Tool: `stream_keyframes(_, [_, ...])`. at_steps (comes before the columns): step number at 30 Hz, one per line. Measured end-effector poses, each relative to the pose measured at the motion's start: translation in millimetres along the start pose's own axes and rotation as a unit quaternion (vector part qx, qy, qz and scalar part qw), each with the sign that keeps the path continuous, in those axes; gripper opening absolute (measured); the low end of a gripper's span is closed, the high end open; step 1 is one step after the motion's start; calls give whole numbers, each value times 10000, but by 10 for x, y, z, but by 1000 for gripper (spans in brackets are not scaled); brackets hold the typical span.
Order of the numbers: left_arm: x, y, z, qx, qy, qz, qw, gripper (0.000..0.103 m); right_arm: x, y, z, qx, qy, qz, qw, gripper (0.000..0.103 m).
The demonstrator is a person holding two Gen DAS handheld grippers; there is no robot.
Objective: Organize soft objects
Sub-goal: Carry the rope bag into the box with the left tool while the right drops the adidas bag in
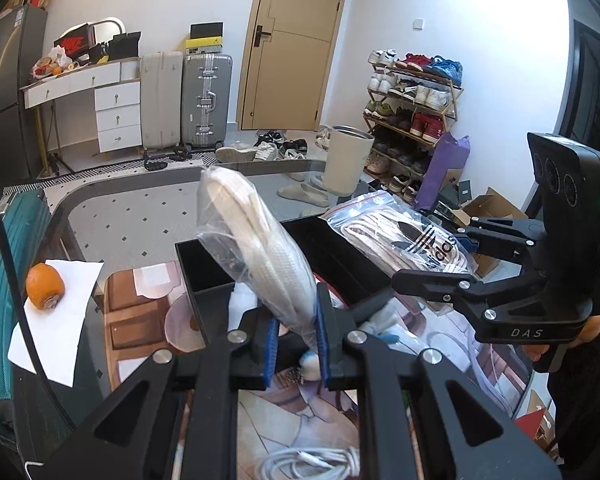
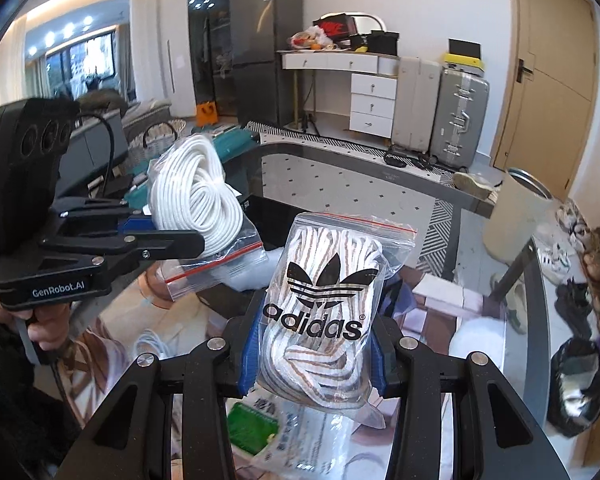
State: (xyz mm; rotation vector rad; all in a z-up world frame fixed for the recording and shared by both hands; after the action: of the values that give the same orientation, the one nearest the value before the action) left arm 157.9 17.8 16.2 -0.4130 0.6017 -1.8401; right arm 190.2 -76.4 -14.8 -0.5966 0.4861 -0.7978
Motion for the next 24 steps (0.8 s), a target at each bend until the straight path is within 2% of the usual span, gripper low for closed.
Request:
stream_keyframes(10, [-131, 255, -28, 36, -323, 48, 9995, 14, -24, 282, 137, -202, -872, 164, 9959, 43])
stream_keyframes(16, [-148, 385, -10, 202, -633, -64, 9978, 14, -14, 368, 170, -254, -1078, 130, 9938, 43])
stream_keyframes(19, [-99, 494, -33, 88, -630, -148, 9979, 14, 0, 372, 157, -246, -1049, 120, 9941, 43])
stream_keyframes(21, [-71, 547, -65, -36, -539, -79, 9985, 14, 16, 365, 139, -245, -1012, 136, 9945, 43])
stream_keyframes(24, [-35, 571, -119, -267, -422, 38, 9987, 26, 49, 360, 120, -238, -990, 147, 9947, 43])
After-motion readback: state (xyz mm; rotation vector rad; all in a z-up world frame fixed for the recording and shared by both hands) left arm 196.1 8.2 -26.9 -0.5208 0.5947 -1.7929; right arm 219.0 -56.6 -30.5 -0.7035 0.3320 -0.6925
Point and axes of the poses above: each gripper's, at about its wrist camera, not at the fingertips, and y roughly the way its jaws point, x to its right, z to its top, the point moved 9 cm from there along y, roughly the way its jaws point, and after that the axes turned 14 degrees about y, right-handed, at the moved point
